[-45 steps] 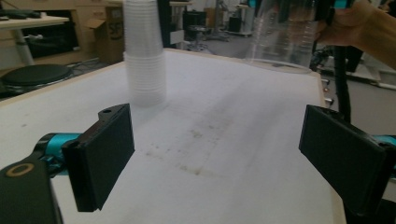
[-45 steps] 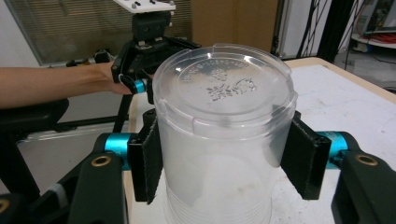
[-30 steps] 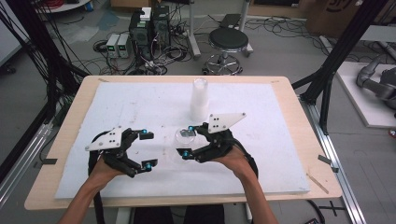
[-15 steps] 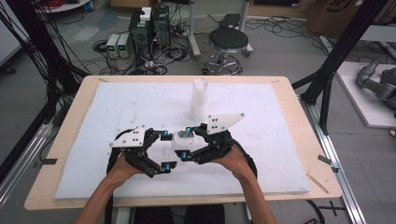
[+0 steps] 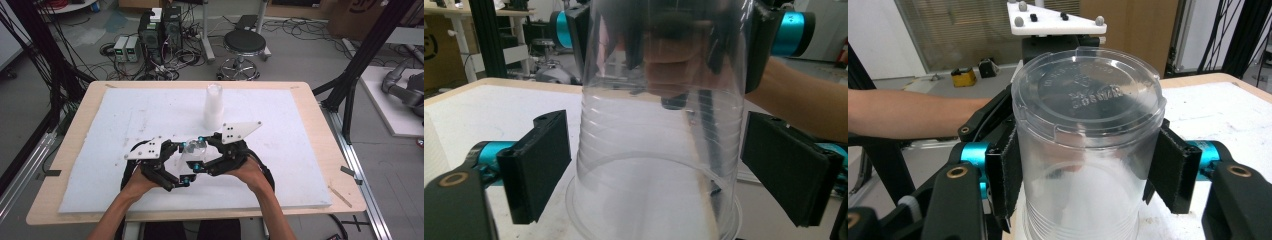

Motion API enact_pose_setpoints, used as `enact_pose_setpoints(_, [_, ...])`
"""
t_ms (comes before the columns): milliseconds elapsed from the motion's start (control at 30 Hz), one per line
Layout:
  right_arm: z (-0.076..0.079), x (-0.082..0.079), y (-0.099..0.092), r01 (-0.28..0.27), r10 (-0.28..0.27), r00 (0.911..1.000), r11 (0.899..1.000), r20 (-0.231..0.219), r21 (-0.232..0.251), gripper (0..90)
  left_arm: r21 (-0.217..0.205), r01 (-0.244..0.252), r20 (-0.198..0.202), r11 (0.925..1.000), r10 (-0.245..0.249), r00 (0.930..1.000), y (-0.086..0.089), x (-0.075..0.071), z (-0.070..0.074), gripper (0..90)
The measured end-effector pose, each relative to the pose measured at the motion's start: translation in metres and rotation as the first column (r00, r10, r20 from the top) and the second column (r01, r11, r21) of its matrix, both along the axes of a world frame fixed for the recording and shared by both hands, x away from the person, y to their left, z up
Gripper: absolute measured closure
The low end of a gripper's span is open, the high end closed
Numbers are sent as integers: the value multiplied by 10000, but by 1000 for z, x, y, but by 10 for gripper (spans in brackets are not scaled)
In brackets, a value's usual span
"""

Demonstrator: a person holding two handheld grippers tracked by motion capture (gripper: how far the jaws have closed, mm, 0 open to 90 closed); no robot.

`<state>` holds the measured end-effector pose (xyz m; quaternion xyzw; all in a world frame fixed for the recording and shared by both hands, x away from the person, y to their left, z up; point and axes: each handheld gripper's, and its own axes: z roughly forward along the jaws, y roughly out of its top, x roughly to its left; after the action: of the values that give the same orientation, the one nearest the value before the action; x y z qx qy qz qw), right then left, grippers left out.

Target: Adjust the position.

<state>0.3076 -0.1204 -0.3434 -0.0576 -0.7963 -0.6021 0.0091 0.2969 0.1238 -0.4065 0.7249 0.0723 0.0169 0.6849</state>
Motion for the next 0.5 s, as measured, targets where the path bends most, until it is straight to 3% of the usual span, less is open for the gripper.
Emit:
enact_pose_setpoints(100, [-1, 1, 0, -8, 8, 10000, 10000, -34, 56, 384, -206, 42, -55, 9998, -43, 10000, 0, 0, -1, 158])
enact_pose_setpoints(500, [-3, 1, 1, -84, 85, 9999, 9999, -111, 68, 385, -203, 21, -444, 9998, -30, 9990, 0, 2, -4, 268])
